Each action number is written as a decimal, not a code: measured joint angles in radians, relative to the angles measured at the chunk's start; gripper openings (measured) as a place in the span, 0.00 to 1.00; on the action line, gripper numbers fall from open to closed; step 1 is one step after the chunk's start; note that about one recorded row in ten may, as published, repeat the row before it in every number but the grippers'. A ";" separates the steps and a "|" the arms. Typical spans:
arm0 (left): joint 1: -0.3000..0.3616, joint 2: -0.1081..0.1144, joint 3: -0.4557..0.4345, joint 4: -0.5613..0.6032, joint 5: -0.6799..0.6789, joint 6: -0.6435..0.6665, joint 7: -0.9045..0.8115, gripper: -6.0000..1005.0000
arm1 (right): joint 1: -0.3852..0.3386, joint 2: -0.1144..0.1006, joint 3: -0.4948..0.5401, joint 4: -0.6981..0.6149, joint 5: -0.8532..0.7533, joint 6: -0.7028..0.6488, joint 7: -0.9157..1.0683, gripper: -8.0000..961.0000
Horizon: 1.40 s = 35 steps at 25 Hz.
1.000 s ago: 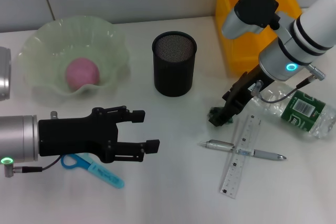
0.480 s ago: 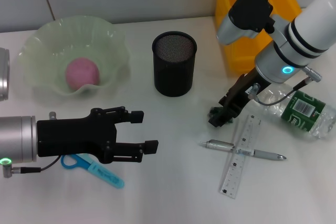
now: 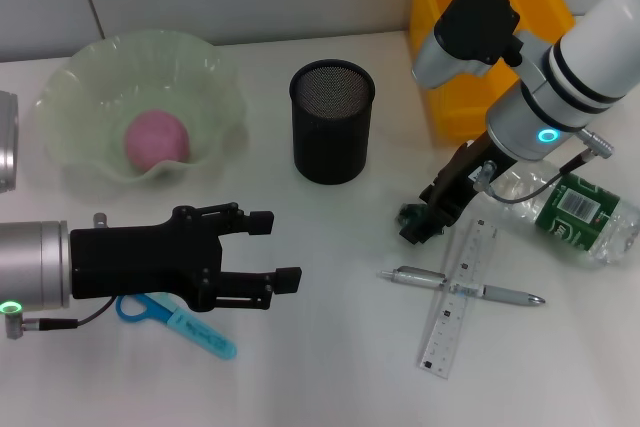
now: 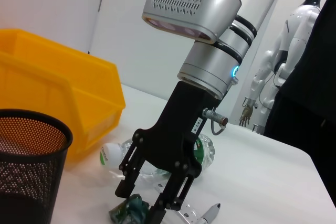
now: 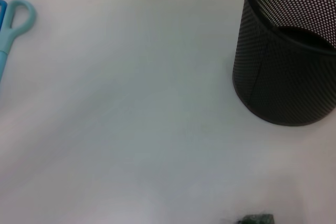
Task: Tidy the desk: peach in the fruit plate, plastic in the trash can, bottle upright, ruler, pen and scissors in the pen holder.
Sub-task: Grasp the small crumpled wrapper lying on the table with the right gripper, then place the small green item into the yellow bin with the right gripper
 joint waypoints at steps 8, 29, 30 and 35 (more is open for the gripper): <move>0.000 0.001 0.000 0.000 0.000 0.000 0.000 0.86 | -0.001 0.001 -0.010 0.014 0.000 0.008 0.004 0.61; 0.002 0.001 0.000 0.000 0.000 0.000 0.000 0.86 | -0.007 0.002 -0.010 0.013 0.000 0.008 0.015 0.40; 0.002 0.001 0.000 0.000 0.000 0.000 0.000 0.86 | -0.007 0.002 -0.010 0.012 0.001 0.008 0.015 0.40; 0.002 0.001 0.000 0.000 0.000 0.001 0.000 0.86 | -0.008 0.002 -0.009 0.004 0.004 0.002 0.015 0.29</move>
